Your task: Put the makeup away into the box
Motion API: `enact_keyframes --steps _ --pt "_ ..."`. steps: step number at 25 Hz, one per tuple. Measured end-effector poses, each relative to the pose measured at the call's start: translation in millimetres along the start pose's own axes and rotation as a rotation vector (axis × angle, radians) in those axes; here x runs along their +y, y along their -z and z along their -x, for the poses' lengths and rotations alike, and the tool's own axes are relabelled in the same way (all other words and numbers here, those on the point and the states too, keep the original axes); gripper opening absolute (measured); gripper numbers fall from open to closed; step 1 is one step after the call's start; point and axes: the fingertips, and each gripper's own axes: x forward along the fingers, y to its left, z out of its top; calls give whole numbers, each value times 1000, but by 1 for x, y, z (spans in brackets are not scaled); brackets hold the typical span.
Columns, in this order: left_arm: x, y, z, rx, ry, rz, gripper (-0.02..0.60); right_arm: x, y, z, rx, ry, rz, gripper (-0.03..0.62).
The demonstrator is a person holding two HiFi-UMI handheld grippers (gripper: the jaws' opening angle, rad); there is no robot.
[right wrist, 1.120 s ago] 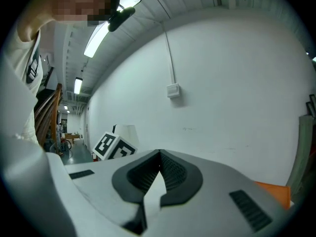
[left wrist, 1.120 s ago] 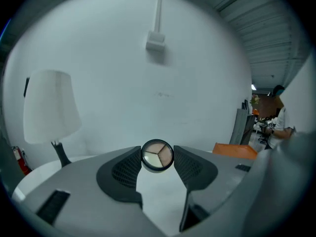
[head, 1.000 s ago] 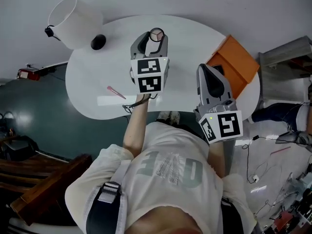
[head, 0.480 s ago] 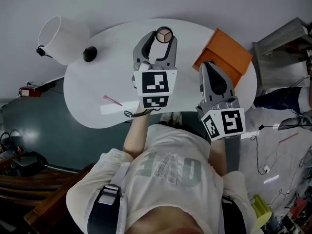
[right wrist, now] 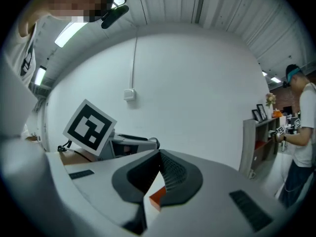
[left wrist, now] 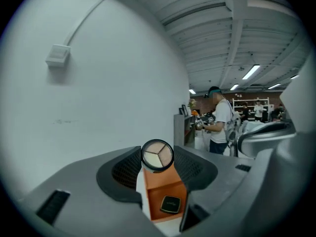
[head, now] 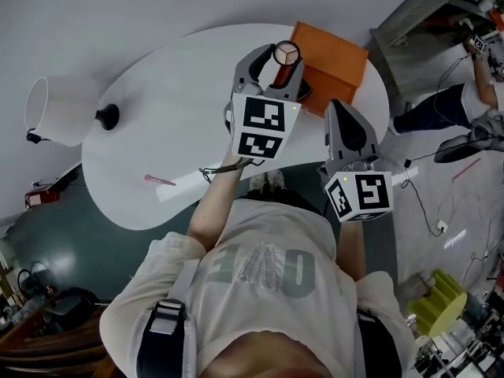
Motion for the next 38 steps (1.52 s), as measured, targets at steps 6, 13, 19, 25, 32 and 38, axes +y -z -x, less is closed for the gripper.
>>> enact_keyframes --steps 6,13,19,25,32,38 --pt "-70 45 -62 151 184 -56 215 -43 6 35 -1 186 -47 5" --pt "-146 115 -112 345 329 -90 215 -94 28 91 6 369 -108 5" --pt "-171 156 -136 469 364 -105 215 -116 44 125 18 472 -150 5" --pt "-176 177 -148 529 392 -89 215 -113 50 123 26 482 -166 5" --pt "-189 179 -157 541 416 -80 215 -111 50 125 27 478 -155 5" --pt "-188 181 -161 539 446 -59 215 -111 51 117 27 474 -157 5"
